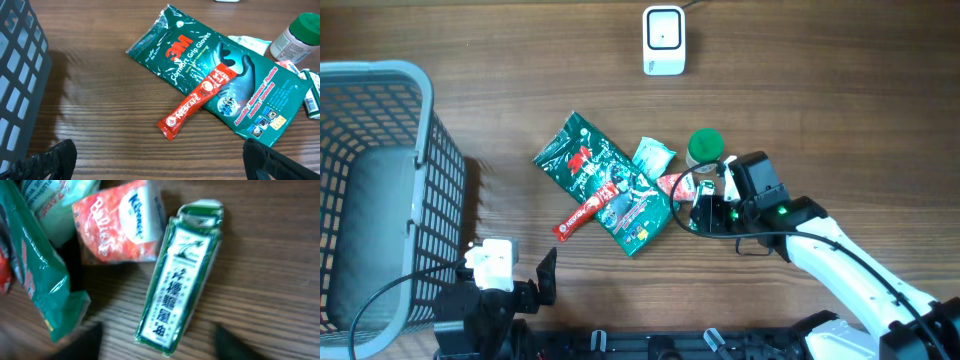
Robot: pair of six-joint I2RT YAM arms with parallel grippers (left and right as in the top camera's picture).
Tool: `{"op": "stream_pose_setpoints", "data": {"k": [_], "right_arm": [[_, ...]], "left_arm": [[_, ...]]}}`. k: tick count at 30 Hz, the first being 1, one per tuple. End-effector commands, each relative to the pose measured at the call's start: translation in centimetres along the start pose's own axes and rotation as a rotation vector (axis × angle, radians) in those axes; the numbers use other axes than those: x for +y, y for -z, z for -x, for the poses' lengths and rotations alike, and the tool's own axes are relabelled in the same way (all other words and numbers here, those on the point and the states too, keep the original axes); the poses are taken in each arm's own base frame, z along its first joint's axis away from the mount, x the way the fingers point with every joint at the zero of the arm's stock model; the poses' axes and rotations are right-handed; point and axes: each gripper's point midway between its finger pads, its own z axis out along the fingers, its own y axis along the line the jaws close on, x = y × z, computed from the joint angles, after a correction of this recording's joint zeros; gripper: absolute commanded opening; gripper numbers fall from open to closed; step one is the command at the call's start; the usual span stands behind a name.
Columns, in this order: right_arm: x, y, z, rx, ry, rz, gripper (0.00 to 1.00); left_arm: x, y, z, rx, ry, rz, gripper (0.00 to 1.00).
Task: Scan the item barcode
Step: 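Grasp the AXE box with the right gripper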
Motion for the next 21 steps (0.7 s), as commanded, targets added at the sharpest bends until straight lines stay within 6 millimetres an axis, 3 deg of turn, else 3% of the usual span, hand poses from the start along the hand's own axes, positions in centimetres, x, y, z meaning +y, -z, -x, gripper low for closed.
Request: {"op": "stream_pose_setpoints", "data": {"k": [1, 2, 5, 8, 14, 16, 19, 21], "right_arm": [[-1.1, 1.6, 4.2, -0.162, 0.02, -0.128, 0.92], [-1.6, 1.5, 4.5, -0.176, 0.016, -0.154, 0.92], [-3.1, 0.7, 4.8, -0.185, -0.015, -0.23, 0.78], [-3.6, -0.8, 4.7, -0.16, -0.015, -0.242, 0.77], [-1.2, -2.9, 4.0, -0.127, -0.003, -0.156, 0.73], [-1.8, -3.7, 3.3, -0.095, -0.025, -0.178, 0.7], [-4.7, -5.9, 1.2, -0.02, -0.111, -0.298, 0.62], [-5.2, -6.5, 0.5, 0.005, -0.12, -0.314, 0.61]], "left_arm": [[-0.1, 0.1, 0.1, -0.008, 0.007, -0.006, 1.0], [-0.1, 0.1, 0.1, -0.008, 0.006, -0.006, 1.0], [-0.1, 0.1, 0.1, -0.008, 0.007, -0.006, 1.0], [-0.1, 0.1, 0.1, -0.008, 0.007, -0.006, 1.0], [-0.1, 0.1, 0.1, -0.008, 0.007, -0.006, 1.0], [-0.1, 0.1, 0.1, -0.008, 0.007, -0.006, 1.0], [-0.1, 0.1, 0.1, -0.008, 0.006, -0.006, 1.0], [-0.1, 0.1, 0.1, -0.008, 0.007, -0.006, 1.0]]}}
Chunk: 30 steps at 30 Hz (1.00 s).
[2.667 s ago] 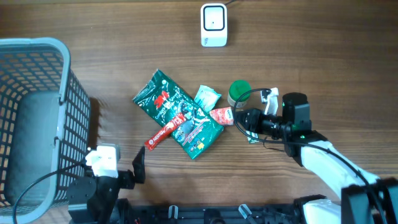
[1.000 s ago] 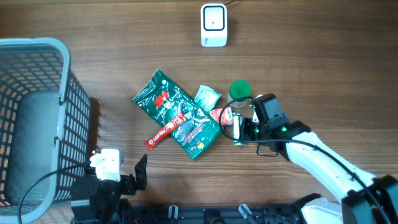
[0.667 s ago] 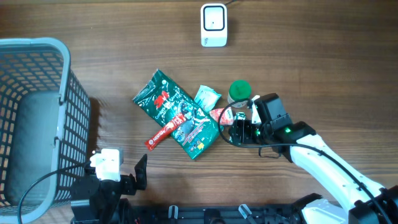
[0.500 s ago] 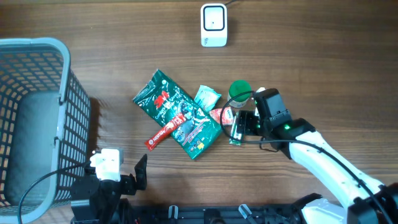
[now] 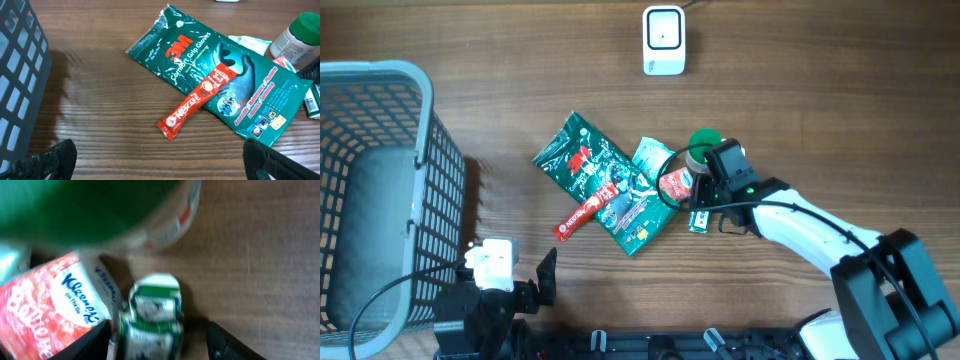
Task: Scan the item barcode
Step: 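Grasp the AXE box with the right gripper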
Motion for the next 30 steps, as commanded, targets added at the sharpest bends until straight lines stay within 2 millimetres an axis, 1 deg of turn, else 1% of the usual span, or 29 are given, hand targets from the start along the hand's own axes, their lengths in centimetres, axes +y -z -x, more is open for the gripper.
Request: {"op": "stream_pose_setpoints", "data": {"k": [1, 2, 3, 4, 8, 9, 10, 11, 13, 16, 17, 18, 20, 23, 24, 26, 28, 29, 30], "right_arm": [[-2.4, -2.1, -3.3, 0.103, -0.033, -0.092, 0.61], [-2.4, -2.1, -3.3, 0.104, -0.033, -0.089, 0.61], [-2.1, -2.1, -3.5, 0.111, -0.034, -0.077, 0.7], [-1.9, -2.1, -3.5, 0.114, -0.031, -0.063, 1.0], [-1.6, -2.2, -3.4, 0.114, -0.032, -0.049, 1.0], [-1.6, -2.1, -3.4, 0.115, -0.031, -0.05, 0.91], [-1.7, -2.1, -3.5, 0.117, -0.028, -0.051, 0.79], [-1.7, -2.1, -3.5, 0.119, -0.028, -0.052, 0.75], [-1.7, -1.6, -3.7, 0.13, -0.029, -0.055, 0.74], [-1.0, 0.9, -2.5, 0.118, -0.027, -0.044, 0.76], [-0.7, 1.4, -2.3, 0.113, -0.027, -0.03, 0.76], [-0.1, 2.3, -2.1, 0.105, -0.028, 0.007, 0.78], [0.5, 3.2, -1.8, 0.092, -0.029, 0.038, 0.81], [0.3, 3.1, -1.6, 0.08, -0.029, 0.028, 0.81], [0.0, 3.0, -1.3, 0.065, -0.03, 0.007, 0.81], [-0.9, 2.8, -1.5, 0.055, -0.03, -0.032, 0.79], [-2.3, 2.6, -1.8, 0.04, -0.07, -0.094, 0.77], [-2.5, 2.4, -1.9, 0.033, -0.082, -0.102, 0.75], [-2.6, 2.0, -2.0, 0.036, -0.082, -0.104, 0.75]], "left_arm": [[-0.1, 0.1, 0.1, -0.008, 0.007, -0.006, 1.0], [-0.1, 0.1, 0.1, -0.008, 0.007, -0.006, 1.0], [-0.1, 0.1, 0.1, -0.008, 0.007, -0.006, 1.0], [-0.1, 0.1, 0.1, -0.008, 0.006, -0.006, 1.0], [-0.1, 0.1, 0.1, -0.008, 0.006, -0.006, 1.0], [-0.1, 0.1, 0.1, -0.008, 0.006, -0.006, 1.0], [-0.1, 0.1, 0.1, -0.008, 0.007, -0.006, 1.0], [-0.1, 0.1, 0.1, -0.008, 0.006, -0.006, 1.0], [-0.1, 0.1, 0.1, -0.008, 0.007, -0.006, 1.0], [-0.1, 0.1, 0.1, -0.008, 0.007, -0.006, 1.0], [-0.1, 0.1, 0.1, -0.008, 0.006, -0.006, 1.0], [-0.1, 0.1, 0.1, -0.008, 0.006, -0.006, 1.0], [-0.1, 0.1, 0.1, -0.008, 0.007, -0.006, 1.0], [-0.1, 0.1, 0.1, -0.008, 0.007, -0.006, 1.0], [-0.1, 0.1, 0.1, -0.008, 0.006, -0.006, 1.0], [-0.1, 0.1, 0.1, -0.008, 0.006, -0.006, 1.0], [-0.1, 0.1, 0.1, -0.008, 0.006, -0.005, 1.0], [-0.1, 0.1, 0.1, -0.008, 0.007, -0.006, 1.0], [-0.1, 0.1, 0.1, -0.008, 0.007, -0.006, 1.0]]}}
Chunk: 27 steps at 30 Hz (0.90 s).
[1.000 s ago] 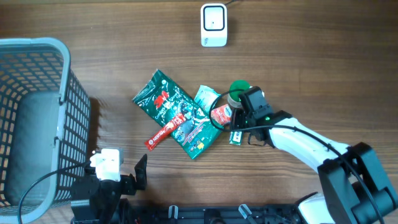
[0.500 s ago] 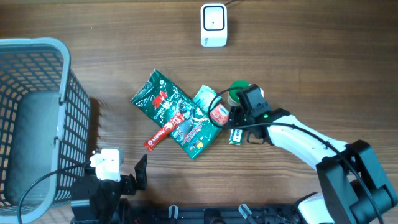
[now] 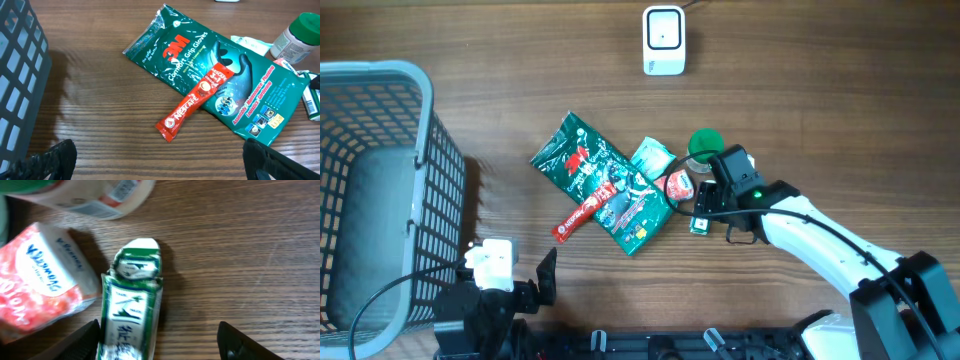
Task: Scan the item barcode
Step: 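Grasp the AXE box with the right gripper, then carry the AXE box to the scanner and hold it under it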
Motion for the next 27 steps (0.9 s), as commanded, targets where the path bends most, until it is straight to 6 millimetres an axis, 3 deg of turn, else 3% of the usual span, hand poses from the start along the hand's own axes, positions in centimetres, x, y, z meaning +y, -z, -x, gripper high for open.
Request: {"op": "stream_pose_setpoints", "data": {"k": [1, 5, 12, 17, 18, 21, 24, 27], "right_arm": [[-1.2, -0.8, 0.0, -0.019, -0.037, -0.05, 0.75], [0.1, -1.8, -0.1, 0.0, -0.038, 0.011, 0.74], [-1.1, -2.6, -1.1, 0.026, -0.111, -0.043, 0.44], [-1.9, -3.5, -2.2, 0.052, -0.107, -0.066, 0.43], [-1.7, -3.5, -2.1, 0.052, -0.096, -0.059, 0.38], [0.3, -2.9, -2.2, 0.089, 0.013, 0.048, 0.27], [3.8, -0.5, -1.7, 0.103, 0.113, 0.22, 0.27], [7.0, 3.3, -1.5, 0.091, 0.149, 0.42, 0.27]], "left_arm": [[-0.1, 0.1, 0.1, -0.008, 0.006, -0.006, 1.0], [-0.1, 0.1, 0.1, -0.008, 0.007, -0.006, 1.0], [-0.1, 0.1, 0.1, -0.008, 0.006, -0.006, 1.0], [-0.1, 0.1, 0.1, -0.008, 0.007, -0.006, 1.0], [-0.1, 0.1, 0.1, -0.008, 0.007, -0.006, 1.0], [-0.1, 0.1, 0.1, -0.008, 0.007, -0.006, 1.0], [-0.1, 0.1, 0.1, -0.008, 0.007, -0.006, 1.0], [-0.1, 0.1, 0.1, -0.008, 0.006, -0.006, 1.0]]}}
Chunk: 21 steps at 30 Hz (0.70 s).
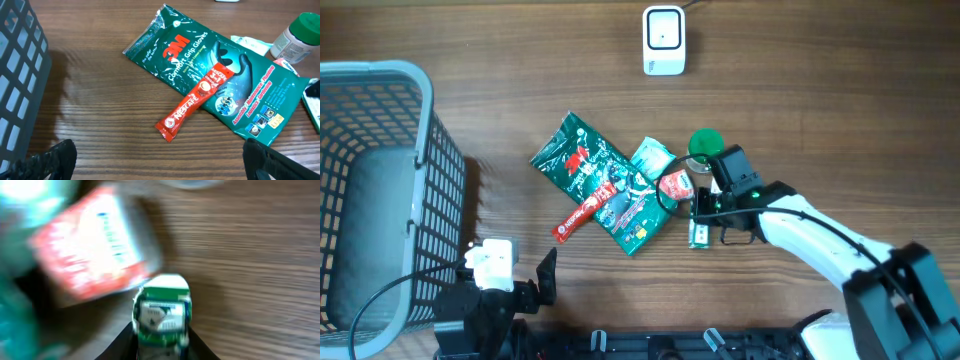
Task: Scan the item barcode
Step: 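Carry the AXE box to the scanner and hold it under it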
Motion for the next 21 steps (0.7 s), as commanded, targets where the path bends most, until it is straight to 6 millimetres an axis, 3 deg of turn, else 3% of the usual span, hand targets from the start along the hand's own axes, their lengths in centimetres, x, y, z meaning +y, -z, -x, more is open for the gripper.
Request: {"op": "stream_pose_setpoints", "data": {"k": [1, 4, 6, 10, 14, 16, 21], "right_arm": [[5.7, 4.0, -0.1, 0.0, 0.088, 0.284, 0.27], [9.4, 8.2, -0.9, -0.003, 0.149, 0.496, 0.24], [10.5, 10.0, -1.2, -0.022, 0.178, 0.559, 0.23], [11.0, 10.7, -2.0, 0.013, 0.182, 0.602, 0.16], [14.1, 14.5, -3.7, 0.117, 0.256, 0.896, 0.14], [14.5, 15.7, -4.2, 0.149, 0.271, 0.97, 0.12], [14.7, 16.4, -4.6, 0.191, 0.253, 1.01, 0.06]], "left_arm": [[-0.1, 0.1, 0.1, -0.008, 0.006, -0.006, 1.0], [-0.1, 0.1, 0.1, -0.008, 0.007, -0.006, 1.0], [-0.1, 0.1, 0.1, -0.008, 0.007, -0.006, 1.0], [-0.1, 0.1, 0.1, -0.008, 0.007, -0.006, 1.0], [-0.1, 0.1, 0.1, -0.008, 0.007, -0.006, 1.0], [-0.1, 0.1, 0.1, -0.008, 0.006, -0.006, 1.0], [-0.1, 0.1, 0.1, -0.008, 0.007, -0.006, 1.0]]}}
